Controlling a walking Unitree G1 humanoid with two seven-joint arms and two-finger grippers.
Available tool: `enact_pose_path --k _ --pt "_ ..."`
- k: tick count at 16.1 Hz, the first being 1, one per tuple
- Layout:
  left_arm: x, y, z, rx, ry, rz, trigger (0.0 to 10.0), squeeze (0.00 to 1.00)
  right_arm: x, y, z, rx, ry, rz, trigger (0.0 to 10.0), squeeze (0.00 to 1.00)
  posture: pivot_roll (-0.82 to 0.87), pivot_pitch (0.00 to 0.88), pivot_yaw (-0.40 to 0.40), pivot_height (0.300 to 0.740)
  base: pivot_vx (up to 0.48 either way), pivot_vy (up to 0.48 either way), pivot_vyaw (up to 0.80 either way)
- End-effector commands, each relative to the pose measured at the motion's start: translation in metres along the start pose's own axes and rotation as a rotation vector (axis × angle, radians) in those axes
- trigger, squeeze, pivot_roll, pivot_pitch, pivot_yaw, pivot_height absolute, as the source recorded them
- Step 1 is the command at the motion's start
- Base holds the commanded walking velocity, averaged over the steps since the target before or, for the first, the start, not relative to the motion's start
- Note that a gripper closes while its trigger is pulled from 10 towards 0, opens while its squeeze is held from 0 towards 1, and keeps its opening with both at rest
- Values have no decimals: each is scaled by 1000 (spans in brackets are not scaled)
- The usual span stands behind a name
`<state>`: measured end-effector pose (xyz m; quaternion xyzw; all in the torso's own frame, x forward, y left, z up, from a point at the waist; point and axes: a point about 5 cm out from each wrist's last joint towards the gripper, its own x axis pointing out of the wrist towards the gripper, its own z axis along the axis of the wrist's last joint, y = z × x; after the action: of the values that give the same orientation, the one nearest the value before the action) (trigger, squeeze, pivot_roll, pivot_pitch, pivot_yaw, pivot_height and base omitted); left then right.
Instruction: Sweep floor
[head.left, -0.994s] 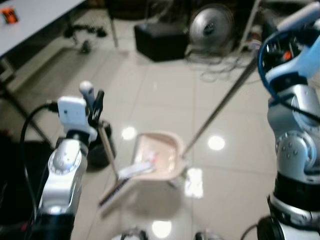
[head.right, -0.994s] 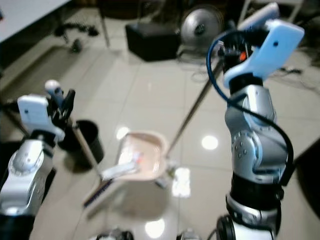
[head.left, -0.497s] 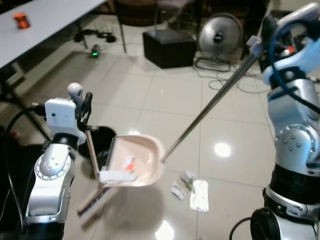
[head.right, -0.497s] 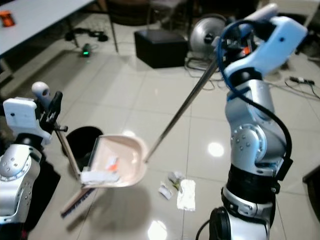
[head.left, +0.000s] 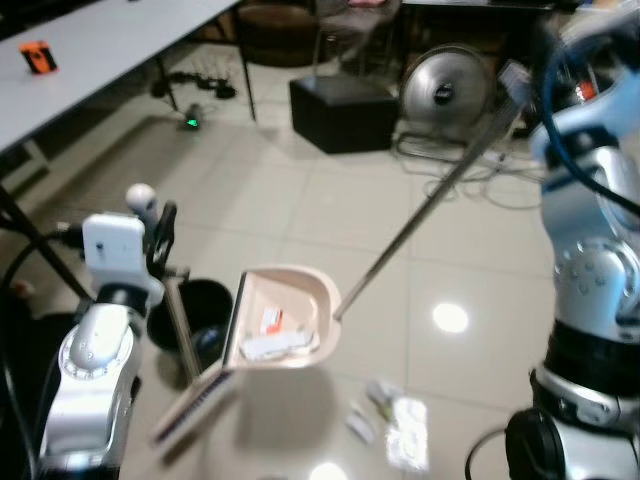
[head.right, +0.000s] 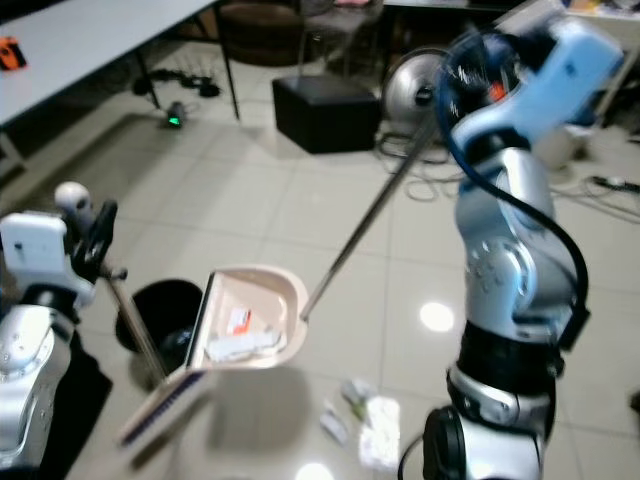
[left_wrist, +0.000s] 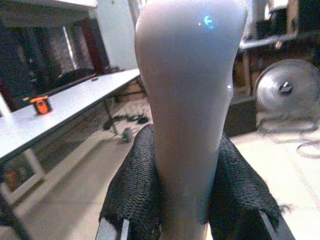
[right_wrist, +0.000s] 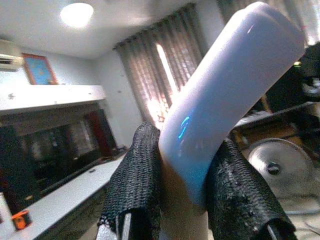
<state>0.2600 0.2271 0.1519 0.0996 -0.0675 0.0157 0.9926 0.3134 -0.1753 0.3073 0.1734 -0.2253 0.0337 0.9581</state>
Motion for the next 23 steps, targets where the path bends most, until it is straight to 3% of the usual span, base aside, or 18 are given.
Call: enact_pose_path --k 1,3,10,15,16,23 --pt "-2 -2 7 0 -38 3 10000 0 2 -2 9 -1 -31 2 10000 0 4 0 40 740 480 0 800" --pt "-12 -1 2 3 -10 10 10000 0 5 2 11 12 -39 17 10000 0 10 0 34 740 480 0 800" --pt "-19 1 -1 18 10 21 10000 0 8 3 14 30 -51 18 10000 0 15 0 32 740 480 0 800" --pt "-19 -1 -2 11 15 7 10000 0 5 0 13 30 -52 -2 10000 0 8 0 43 740 480 0 0" --pt "-17 -2 -3 -25 19 5 10000 0 5 -1 13 25 -52 -7 10000 0 5 0 45 740 0 0 0" --pt "-9 -10 -4 -64 23 -5 10000 0 7 0 15 -82 -125 2 10000 0 -1 0 51 740 0 0 0"
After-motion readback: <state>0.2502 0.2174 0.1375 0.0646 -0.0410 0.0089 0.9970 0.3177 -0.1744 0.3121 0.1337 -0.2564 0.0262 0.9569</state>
